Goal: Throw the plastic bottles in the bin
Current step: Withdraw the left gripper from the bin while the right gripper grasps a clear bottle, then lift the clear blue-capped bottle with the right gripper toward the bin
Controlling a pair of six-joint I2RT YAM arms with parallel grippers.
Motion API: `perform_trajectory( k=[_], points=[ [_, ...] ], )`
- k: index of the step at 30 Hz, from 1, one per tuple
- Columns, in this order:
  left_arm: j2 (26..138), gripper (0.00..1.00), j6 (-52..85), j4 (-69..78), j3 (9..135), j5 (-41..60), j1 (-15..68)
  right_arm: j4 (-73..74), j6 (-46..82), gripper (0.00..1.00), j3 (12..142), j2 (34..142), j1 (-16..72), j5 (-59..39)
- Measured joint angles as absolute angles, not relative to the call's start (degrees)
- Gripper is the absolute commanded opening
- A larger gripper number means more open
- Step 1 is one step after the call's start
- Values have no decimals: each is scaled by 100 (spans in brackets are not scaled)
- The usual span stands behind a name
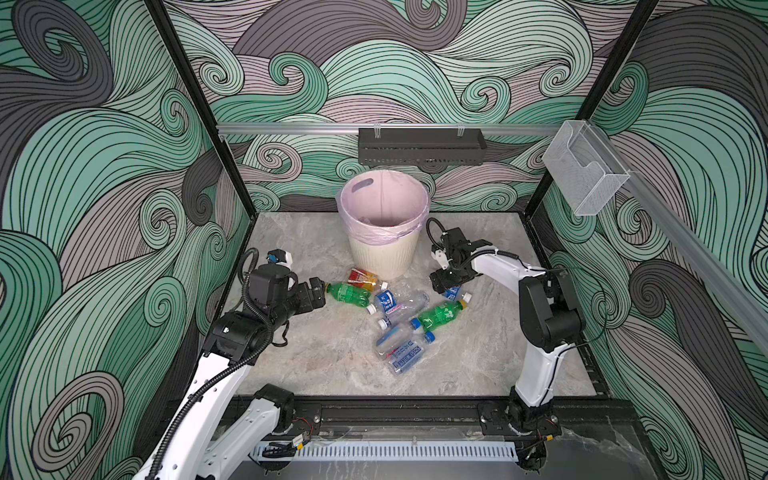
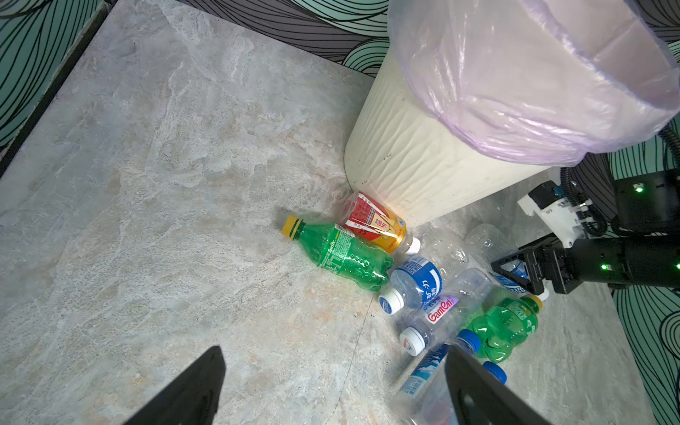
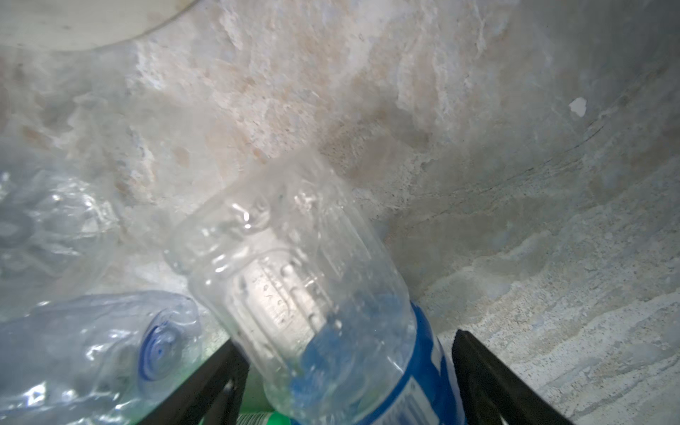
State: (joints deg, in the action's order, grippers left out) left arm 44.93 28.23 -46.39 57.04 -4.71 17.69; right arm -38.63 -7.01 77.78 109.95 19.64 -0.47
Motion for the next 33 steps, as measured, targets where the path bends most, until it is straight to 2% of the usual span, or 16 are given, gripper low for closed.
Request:
perform_trajectory(
  k=[16,26,33],
  points=[
    [4619,95,2912,-4449,5476,-471,1767,-3579,-113,65,7557,11054,1535,152],
    [4716,95,2941,-4296,5238,-537,1767,-3256,38,61,7164,10766,1468,222],
    [4716,95,2974,-4278,5083,-648,1763,-3256,132,59,6794,10090,1417,322]
  ],
)
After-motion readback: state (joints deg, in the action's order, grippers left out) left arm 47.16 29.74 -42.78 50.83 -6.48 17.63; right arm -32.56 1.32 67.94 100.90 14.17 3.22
